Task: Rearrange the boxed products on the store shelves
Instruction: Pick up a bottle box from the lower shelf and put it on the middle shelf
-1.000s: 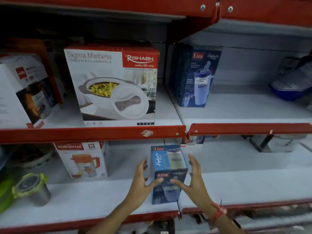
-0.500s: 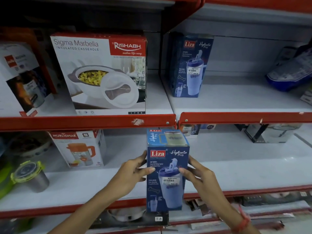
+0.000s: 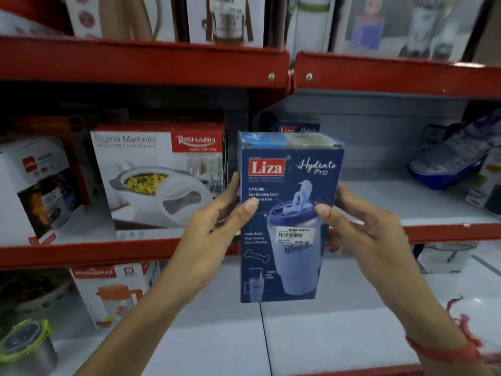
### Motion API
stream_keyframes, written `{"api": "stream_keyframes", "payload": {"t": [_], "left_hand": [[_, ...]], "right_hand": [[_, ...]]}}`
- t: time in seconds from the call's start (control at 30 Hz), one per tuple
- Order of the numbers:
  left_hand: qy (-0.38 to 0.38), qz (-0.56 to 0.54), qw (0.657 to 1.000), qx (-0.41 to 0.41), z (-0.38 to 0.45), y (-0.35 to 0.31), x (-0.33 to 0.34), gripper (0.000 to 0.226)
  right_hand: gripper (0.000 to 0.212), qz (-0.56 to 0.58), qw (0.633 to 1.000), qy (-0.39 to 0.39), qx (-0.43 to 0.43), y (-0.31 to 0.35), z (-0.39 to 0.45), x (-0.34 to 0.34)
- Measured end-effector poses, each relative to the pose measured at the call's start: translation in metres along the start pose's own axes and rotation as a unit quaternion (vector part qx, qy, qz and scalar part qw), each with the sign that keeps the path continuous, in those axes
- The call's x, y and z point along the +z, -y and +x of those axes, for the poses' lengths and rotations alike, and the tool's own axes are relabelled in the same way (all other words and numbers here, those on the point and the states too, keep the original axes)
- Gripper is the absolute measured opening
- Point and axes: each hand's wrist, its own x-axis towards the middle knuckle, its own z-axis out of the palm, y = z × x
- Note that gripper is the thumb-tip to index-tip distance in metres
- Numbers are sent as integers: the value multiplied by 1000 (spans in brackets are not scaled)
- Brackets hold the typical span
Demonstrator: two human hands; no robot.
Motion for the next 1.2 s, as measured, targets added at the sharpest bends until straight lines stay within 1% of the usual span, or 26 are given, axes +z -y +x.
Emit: {"api": "stream_keyframes", "payload": {"t": [0.07,0.2,0.3,0.43,0.6,0.67,0.83,0.9,1.03,1.13,1.2], "left_hand": [[-7,4,1000,20,7,-13,-1,39],[-21,7,999,37,12,-24,0,52],[-23,12,999,44,8,-27,4,54],[-20,5,999,42,5,-28,9,54],[-16,6,999,47,20,-27,20,51],[-8,17,998,55,39,-21,29,53],[25,71,996,57,95,4,52,70],[26,88,994,53,111,17,56,75],[5,127,990,54,133,30,56,74],[4,126,991,32,145,40,54,67],[11,124,992,13,147,47,54,62]], "right_hand": [[48,12,1000,-6,-14,12,8,-5],[46,42,999,-25,-21,22,11,-10],[45,45,998,-28,-13,23,7,-11],[46,37,999,-24,-8,23,6,-16],[43,36,998,-30,-31,17,17,-24],[44,19,998,-39,-44,8,35,-31],[43,-21,998,-47,-47,-33,86,-50],[43,-29,997,-51,-41,-51,99,-51],[44,-39,996,-65,-35,-72,123,-49],[42,-58,996,-61,-29,-83,133,-46],[44,-51,996,-66,-12,-94,133,-43]]}}
